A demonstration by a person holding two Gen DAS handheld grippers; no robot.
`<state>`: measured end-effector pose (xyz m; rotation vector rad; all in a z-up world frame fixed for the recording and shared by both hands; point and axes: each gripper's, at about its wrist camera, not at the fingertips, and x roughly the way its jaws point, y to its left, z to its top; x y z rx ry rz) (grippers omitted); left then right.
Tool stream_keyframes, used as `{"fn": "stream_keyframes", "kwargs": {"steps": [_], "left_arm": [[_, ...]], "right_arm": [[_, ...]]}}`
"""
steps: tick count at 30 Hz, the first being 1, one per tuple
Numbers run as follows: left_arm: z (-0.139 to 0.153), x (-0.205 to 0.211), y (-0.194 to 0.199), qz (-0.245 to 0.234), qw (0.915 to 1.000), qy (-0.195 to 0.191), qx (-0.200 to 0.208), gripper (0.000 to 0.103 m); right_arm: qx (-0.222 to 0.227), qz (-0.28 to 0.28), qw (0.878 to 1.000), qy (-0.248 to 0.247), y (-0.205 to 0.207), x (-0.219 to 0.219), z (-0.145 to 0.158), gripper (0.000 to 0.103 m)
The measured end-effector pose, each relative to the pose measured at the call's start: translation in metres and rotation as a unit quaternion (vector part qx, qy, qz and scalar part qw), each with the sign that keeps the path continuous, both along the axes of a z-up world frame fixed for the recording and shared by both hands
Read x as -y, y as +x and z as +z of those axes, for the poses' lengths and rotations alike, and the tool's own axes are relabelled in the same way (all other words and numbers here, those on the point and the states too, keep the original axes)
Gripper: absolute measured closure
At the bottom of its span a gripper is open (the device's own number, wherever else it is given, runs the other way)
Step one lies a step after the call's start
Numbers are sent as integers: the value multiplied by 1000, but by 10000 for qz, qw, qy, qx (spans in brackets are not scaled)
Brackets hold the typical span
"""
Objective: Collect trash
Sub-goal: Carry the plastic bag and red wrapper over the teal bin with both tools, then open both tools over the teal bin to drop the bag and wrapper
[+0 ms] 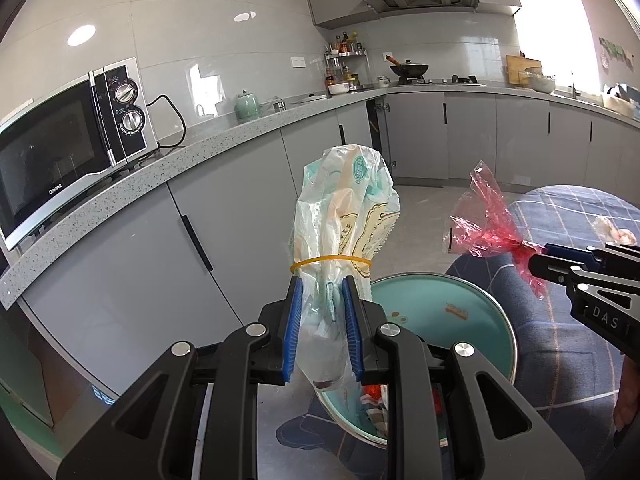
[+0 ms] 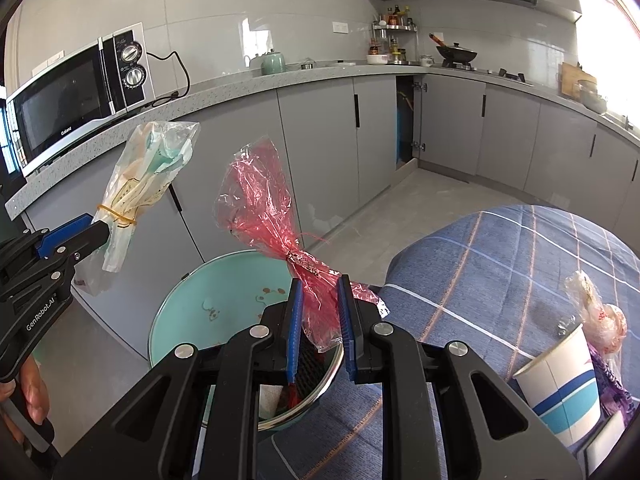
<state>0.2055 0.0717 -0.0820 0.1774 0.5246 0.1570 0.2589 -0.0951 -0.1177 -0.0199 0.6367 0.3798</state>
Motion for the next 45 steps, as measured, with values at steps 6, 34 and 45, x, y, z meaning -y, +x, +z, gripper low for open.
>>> {"fn": "stream_keyframes", "kwargs": {"steps": [6, 34, 45], "left_arm": [[-2, 4, 0, -12, 10000, 33, -16, 81], [-4, 3, 5, -98, 9999, 112, -79, 48], [-5, 3, 4, -99, 9999, 124, -69, 39]], "right_arm": [[-27, 21, 10000, -17, 3, -3, -1, 85], [-233, 70, 9996, -136, 11, -9, -13, 64], [-252, 47, 9996, -127, 9, -9, -14, 61]]}}
